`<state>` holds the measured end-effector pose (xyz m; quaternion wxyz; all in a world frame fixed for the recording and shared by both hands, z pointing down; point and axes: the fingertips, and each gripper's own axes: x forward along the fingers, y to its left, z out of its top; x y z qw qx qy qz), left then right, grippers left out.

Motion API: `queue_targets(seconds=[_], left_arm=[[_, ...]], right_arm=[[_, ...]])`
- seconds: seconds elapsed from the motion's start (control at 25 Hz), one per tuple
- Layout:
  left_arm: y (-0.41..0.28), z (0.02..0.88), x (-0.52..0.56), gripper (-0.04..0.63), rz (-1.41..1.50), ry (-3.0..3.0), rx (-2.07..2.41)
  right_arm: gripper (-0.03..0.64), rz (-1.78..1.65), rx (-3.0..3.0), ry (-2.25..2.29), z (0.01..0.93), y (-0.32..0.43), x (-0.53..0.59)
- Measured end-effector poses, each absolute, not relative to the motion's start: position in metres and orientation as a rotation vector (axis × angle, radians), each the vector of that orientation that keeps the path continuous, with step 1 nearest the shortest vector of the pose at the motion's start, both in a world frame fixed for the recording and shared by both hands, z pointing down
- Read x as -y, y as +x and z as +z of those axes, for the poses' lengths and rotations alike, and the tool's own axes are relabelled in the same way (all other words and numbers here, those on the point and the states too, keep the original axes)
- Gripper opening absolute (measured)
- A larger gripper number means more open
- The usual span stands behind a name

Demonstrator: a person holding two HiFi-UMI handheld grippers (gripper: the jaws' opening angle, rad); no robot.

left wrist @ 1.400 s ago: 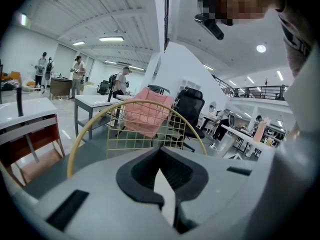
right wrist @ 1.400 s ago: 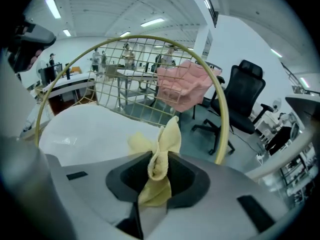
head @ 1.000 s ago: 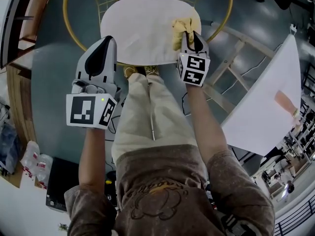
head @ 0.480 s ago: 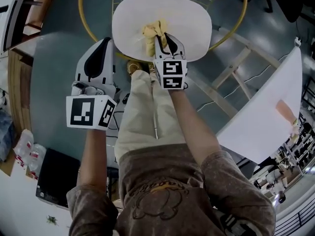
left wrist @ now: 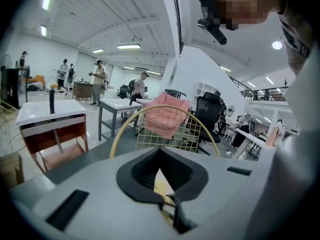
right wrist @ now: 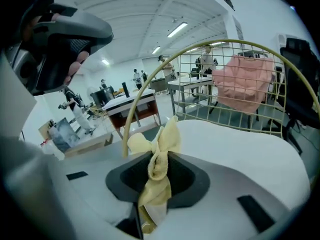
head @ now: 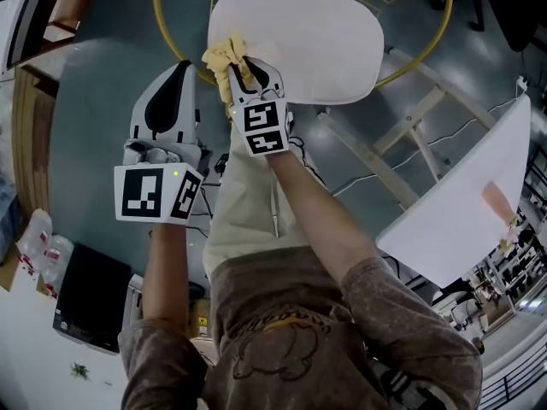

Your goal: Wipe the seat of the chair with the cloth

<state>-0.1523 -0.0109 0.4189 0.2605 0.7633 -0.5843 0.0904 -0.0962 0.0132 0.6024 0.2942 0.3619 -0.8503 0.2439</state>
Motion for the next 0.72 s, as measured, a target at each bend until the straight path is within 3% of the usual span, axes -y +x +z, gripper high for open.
queue_targets(seconds=[0.4,0.72], left_arm=[[-0.153,0.426,0.011,0.009,0.247,2.060,1.574],[-0.138,0.428,0.011,0.009,0.244,2.081,1.541]], right_arm=[[0.099,0.651,2.153,0.944,0.634,-0.087,-0.015],[0.095,0.627,2.069,1.045,0.646,-0.027,0.000]])
